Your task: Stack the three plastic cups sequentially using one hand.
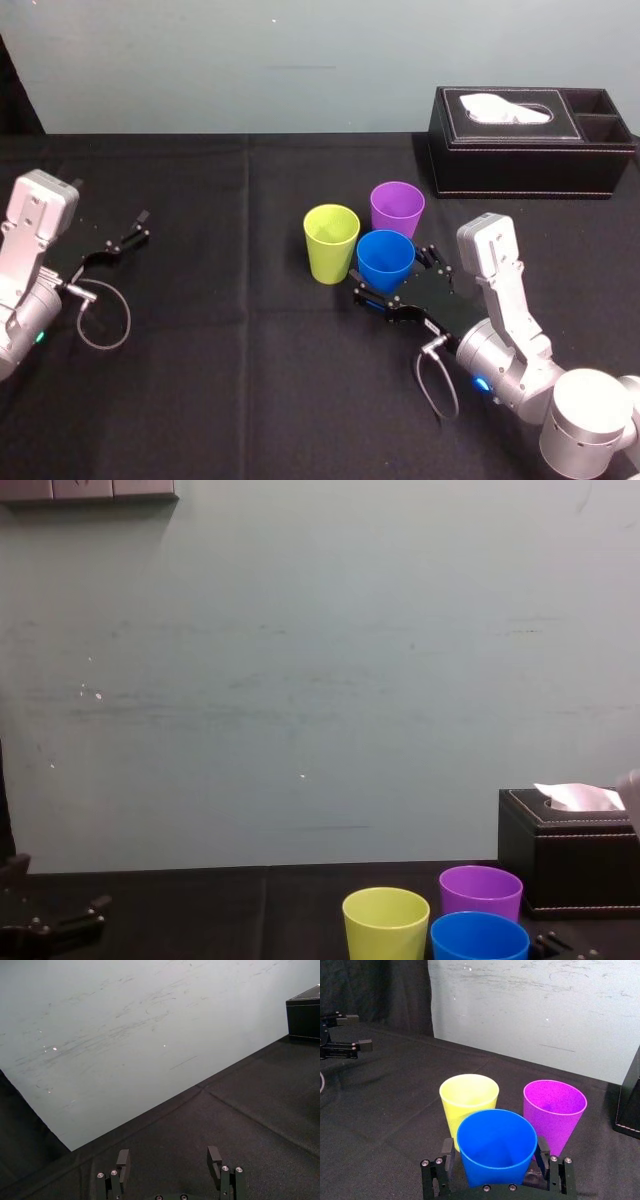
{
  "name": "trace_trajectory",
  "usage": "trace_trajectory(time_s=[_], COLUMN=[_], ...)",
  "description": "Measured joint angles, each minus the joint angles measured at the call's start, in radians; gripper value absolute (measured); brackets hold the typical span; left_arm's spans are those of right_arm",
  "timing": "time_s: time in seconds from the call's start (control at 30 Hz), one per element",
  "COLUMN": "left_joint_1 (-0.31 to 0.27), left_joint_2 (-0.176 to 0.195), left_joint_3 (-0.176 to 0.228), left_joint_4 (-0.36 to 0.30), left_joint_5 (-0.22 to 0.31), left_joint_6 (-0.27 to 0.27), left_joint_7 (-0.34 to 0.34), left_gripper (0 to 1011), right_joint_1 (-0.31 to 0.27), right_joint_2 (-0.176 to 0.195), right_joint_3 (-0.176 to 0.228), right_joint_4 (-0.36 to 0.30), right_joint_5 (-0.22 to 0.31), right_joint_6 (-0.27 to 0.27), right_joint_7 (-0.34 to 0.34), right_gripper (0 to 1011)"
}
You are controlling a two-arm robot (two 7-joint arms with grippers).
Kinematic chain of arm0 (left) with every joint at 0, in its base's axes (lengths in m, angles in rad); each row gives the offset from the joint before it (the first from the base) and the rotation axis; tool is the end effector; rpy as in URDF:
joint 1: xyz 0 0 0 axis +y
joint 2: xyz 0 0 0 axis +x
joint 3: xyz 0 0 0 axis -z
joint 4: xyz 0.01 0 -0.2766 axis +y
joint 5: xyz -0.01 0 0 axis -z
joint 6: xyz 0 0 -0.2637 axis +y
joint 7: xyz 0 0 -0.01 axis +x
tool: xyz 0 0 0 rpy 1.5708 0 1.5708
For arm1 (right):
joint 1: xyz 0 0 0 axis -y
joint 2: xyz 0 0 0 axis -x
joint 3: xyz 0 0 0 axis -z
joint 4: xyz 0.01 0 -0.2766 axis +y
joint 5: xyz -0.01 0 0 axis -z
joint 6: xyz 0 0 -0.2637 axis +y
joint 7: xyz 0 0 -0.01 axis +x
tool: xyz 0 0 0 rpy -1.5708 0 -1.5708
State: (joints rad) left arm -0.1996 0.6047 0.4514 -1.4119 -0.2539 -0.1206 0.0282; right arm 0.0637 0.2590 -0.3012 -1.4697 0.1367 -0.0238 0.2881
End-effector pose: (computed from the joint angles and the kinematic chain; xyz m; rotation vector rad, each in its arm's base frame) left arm 0.3133 0.0870 -0.2828 0.3045 -0.2851 1.2479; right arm 0.2888 0.0002 -0.3071 -0.1624 -0.0292 -1.0074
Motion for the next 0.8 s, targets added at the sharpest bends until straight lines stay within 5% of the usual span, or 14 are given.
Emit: trace_trajectory(time_s=[0.4, 0.8], left_joint_1=[0.0, 0.0], left_joint_2=[0.0, 0.0], left_joint_3=[0.0, 0.0], left_joint_4=[0.0, 0.0], left_joint_5=[0.0, 0.0], left_joint_6=[0.0, 0.0], left_joint_7=[0.0, 0.0], left_gripper=[1011, 1012], right_joint_1=[0.0, 0.0], right_joint_2=[0.0, 0.0], right_joint_3=[0.0, 0.0], right_joint_4=[-0.001, -0.001], right_joint_5=[0.001, 0.001], right_joint_6=[0.0, 0.0], right_joint_7=[0.0, 0.0], right_gripper=[1004, 772])
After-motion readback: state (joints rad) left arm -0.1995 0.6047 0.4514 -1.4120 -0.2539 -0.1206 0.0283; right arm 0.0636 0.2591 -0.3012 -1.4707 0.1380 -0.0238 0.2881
